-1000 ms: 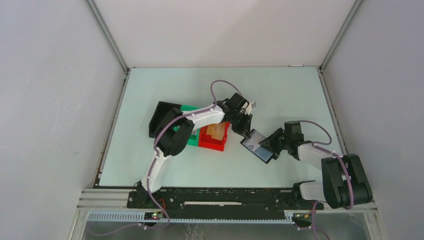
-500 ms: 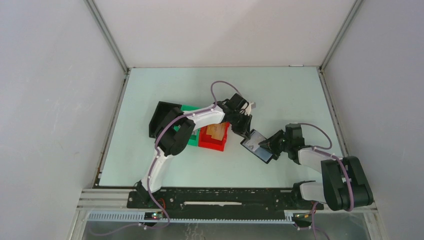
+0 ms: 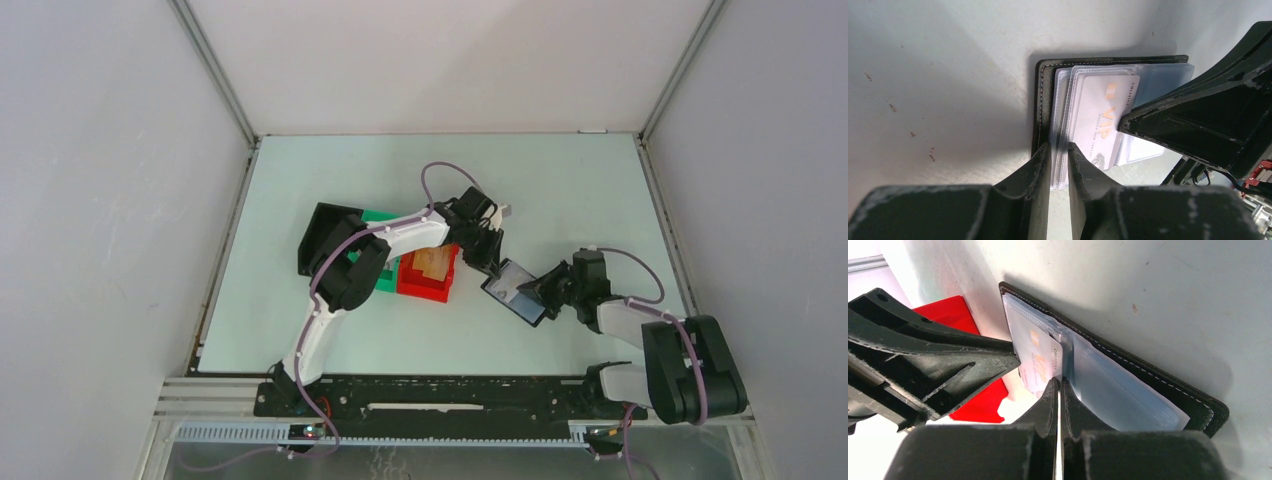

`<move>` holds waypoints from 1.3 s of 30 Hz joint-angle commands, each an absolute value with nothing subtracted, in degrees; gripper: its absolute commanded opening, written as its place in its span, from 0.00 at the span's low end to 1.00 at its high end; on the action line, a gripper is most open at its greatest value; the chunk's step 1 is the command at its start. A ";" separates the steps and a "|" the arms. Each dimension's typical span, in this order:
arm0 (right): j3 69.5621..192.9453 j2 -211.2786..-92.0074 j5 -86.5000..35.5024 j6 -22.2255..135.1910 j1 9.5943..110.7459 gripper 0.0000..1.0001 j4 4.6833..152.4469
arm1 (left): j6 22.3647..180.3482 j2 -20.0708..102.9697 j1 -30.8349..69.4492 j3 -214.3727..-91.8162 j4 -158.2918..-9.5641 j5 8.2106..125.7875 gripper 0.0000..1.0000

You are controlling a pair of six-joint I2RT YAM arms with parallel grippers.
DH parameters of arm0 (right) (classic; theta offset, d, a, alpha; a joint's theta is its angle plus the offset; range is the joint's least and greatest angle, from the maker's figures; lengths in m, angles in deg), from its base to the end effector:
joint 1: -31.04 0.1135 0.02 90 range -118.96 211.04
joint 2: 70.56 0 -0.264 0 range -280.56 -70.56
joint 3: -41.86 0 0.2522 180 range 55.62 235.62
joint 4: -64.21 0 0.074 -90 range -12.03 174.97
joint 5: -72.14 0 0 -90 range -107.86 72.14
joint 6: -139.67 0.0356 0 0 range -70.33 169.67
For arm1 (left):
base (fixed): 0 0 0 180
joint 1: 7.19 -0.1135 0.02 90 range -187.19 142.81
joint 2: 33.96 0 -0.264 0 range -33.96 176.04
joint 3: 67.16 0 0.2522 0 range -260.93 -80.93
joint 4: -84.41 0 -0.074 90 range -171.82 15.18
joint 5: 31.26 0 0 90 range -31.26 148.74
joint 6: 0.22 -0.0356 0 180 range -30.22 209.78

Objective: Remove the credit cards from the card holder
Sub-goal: Remove the credit card from the card holder.

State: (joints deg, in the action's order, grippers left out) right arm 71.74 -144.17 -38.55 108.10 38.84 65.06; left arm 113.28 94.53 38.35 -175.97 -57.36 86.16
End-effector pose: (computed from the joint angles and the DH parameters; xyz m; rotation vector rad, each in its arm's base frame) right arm 0.2006 0.0402 0.1171 0.8963 2.3414 0.9538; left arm 0.3230 -0.3526 0.1457 0.7209 2.6843 -1.0092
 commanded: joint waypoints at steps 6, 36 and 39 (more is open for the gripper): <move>71.29 -135.46 -38.24 103.67 35.27 0.00 73.03 | 114.53 95.57 38.22 -174.54 -56.94 88.01 0.22; 67.80 -119.19 -40.84 99.27 26.67 0.00 89.21 | 115.88 94.92 36.53 -174.48 -58.56 88.79 0.21; 68.50 -116.25 -41.14 98.45 26.47 0.00 91.44 | 115.40 93.07 36.52 -174.32 -58.24 87.63 0.21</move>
